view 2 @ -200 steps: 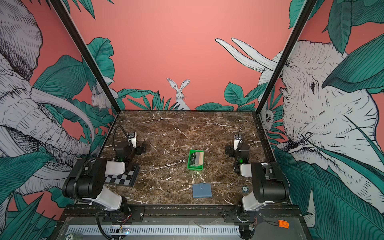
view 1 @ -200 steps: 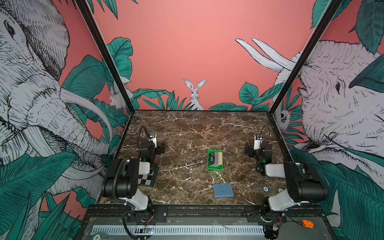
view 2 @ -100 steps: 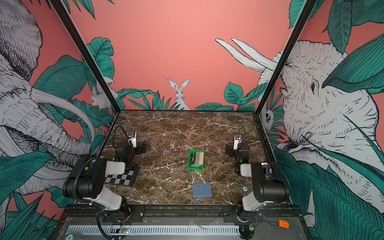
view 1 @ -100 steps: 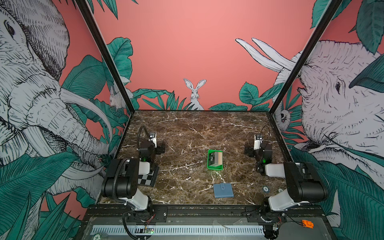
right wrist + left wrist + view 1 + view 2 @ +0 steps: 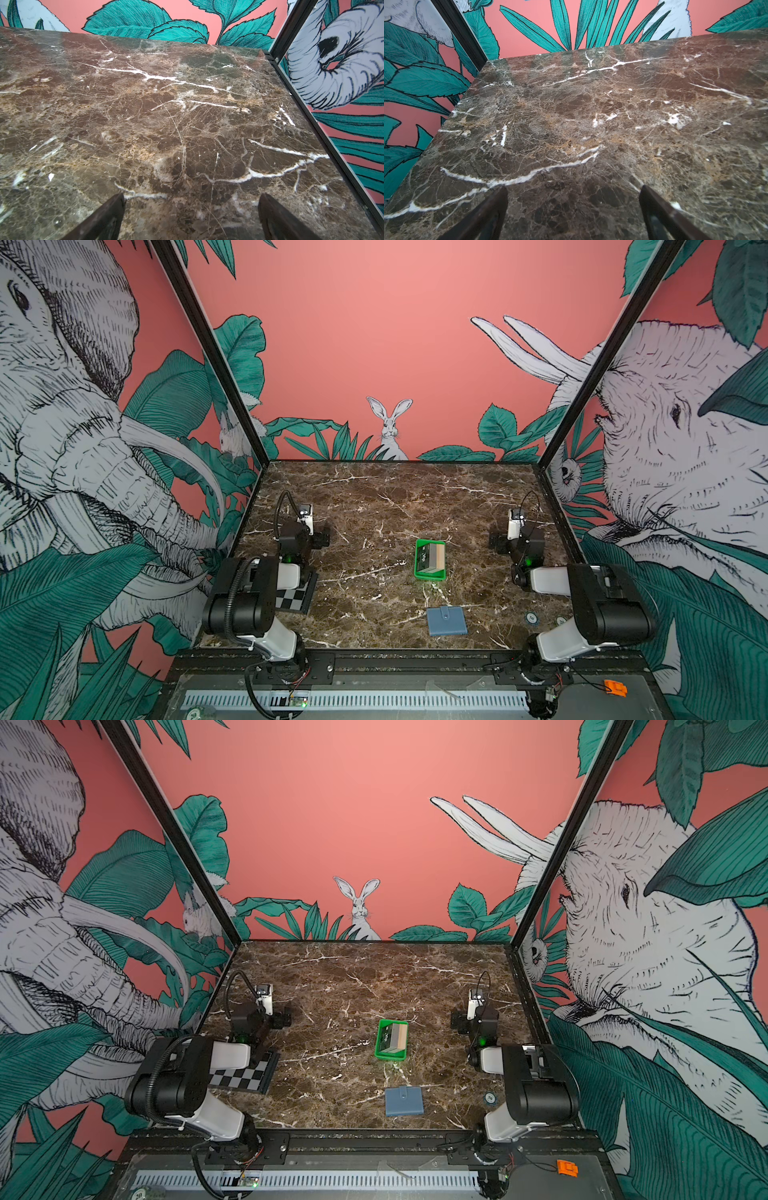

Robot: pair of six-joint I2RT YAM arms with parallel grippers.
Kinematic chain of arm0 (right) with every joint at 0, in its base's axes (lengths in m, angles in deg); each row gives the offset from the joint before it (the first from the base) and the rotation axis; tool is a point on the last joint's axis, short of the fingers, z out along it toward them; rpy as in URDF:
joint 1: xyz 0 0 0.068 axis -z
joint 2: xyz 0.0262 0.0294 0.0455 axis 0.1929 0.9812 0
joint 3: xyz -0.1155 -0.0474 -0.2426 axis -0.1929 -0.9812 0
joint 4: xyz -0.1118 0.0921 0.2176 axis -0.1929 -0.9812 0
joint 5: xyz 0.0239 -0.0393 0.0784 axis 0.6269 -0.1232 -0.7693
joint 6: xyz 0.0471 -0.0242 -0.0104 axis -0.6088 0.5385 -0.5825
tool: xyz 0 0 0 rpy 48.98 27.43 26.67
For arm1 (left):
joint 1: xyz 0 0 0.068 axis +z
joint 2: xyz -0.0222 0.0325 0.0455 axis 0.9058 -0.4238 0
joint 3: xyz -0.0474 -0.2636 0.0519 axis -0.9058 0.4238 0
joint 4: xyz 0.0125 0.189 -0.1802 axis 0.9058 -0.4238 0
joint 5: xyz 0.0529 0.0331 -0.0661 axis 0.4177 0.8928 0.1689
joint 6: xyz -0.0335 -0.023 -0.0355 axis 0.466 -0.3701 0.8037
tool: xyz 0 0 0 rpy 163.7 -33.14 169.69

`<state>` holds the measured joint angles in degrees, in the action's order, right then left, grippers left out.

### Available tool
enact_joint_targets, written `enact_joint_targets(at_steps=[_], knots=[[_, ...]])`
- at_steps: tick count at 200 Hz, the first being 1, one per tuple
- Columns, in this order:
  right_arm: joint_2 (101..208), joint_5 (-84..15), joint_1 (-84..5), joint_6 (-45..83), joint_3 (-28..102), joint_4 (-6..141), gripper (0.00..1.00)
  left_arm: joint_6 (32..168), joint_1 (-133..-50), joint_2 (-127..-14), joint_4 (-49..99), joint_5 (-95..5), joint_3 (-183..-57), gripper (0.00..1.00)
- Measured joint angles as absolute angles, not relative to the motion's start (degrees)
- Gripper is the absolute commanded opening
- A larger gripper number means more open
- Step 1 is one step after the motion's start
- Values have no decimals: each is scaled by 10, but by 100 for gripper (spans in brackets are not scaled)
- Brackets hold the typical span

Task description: Put the credit cards into the card holder

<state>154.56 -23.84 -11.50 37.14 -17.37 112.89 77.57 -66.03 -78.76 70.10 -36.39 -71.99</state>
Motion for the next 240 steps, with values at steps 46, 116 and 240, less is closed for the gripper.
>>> enact_joint_targets(at_steps=[46, 116, 240], knots=[[1546, -238, -115, 371, -174, 1129, 98, 776, -660, -788, 701, -364, -720, 99], [1546, -238, -115, 371, -174, 1129, 98, 776, -660, -788, 701, -364, -720, 99], [1391, -160, -115, 331, -145, 997, 98, 808, -671, -614, 499, -357, -771, 99]])
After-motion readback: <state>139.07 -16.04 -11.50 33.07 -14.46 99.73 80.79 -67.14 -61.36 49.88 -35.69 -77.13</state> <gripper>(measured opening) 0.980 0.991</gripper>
